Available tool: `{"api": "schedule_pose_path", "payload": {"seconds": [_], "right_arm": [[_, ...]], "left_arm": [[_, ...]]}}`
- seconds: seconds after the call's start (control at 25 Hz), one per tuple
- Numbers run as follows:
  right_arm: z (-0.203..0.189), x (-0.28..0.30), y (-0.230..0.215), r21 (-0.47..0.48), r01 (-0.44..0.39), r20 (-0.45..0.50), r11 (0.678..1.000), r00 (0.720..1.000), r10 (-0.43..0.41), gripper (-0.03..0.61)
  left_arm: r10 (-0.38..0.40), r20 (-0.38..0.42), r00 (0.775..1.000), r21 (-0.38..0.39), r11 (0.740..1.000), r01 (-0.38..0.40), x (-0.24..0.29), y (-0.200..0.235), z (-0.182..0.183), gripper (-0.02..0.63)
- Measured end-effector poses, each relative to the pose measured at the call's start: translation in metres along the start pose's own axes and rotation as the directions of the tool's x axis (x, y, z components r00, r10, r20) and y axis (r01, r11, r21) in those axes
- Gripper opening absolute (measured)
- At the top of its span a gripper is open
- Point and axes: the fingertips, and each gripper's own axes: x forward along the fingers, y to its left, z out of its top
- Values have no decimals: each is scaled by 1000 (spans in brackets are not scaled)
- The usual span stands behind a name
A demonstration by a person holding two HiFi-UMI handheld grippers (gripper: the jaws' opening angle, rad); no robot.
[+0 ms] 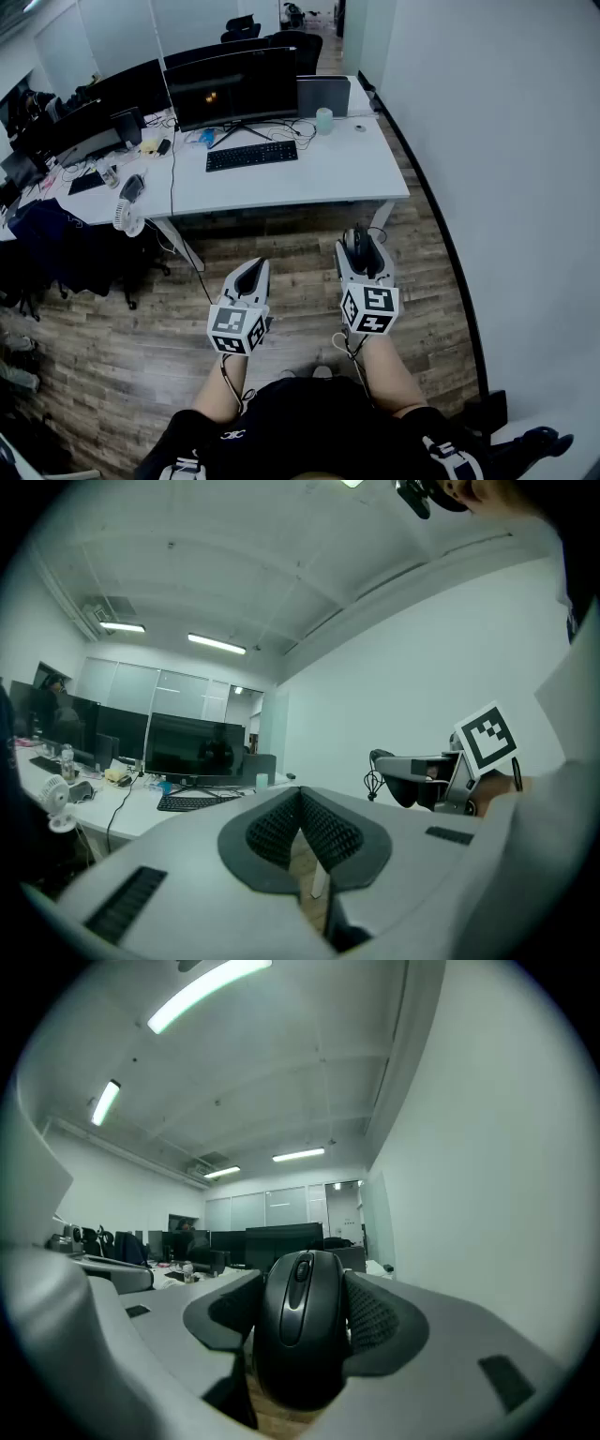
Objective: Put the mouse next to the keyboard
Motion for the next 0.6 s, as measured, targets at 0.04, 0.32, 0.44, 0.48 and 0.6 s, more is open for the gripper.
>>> {"api": "schedule_pose_path", "payload": {"seconds": [0.04,0.32,0.44,0.48,0.6], "right_arm": [[2,-4,-1,-2,3,1,1000,1000,-3,288],[8,-12,-4,-8,2,17,1000,1000,-1,288],[9,-9,-8,-10,-1,22,1000,1000,1,288],[8,-8,-11,-10,-1,20,1000,1000,1,288],[7,-6,-21,-5,3,15,1000,1000,-3,289]], "left_arm": [[-2,-2,1000,2,1000,2,-2,-3,1,12],[-1,1,1000,10,1000,1,-4,-13,7,12],[-3,-2,1000,11,1000,3,3,-16,6,12],[-6,-6,1000,11,1000,6,7,-18,4,12],[-19,-13,1000,12,1000,20,19,-25,4,12]]}}
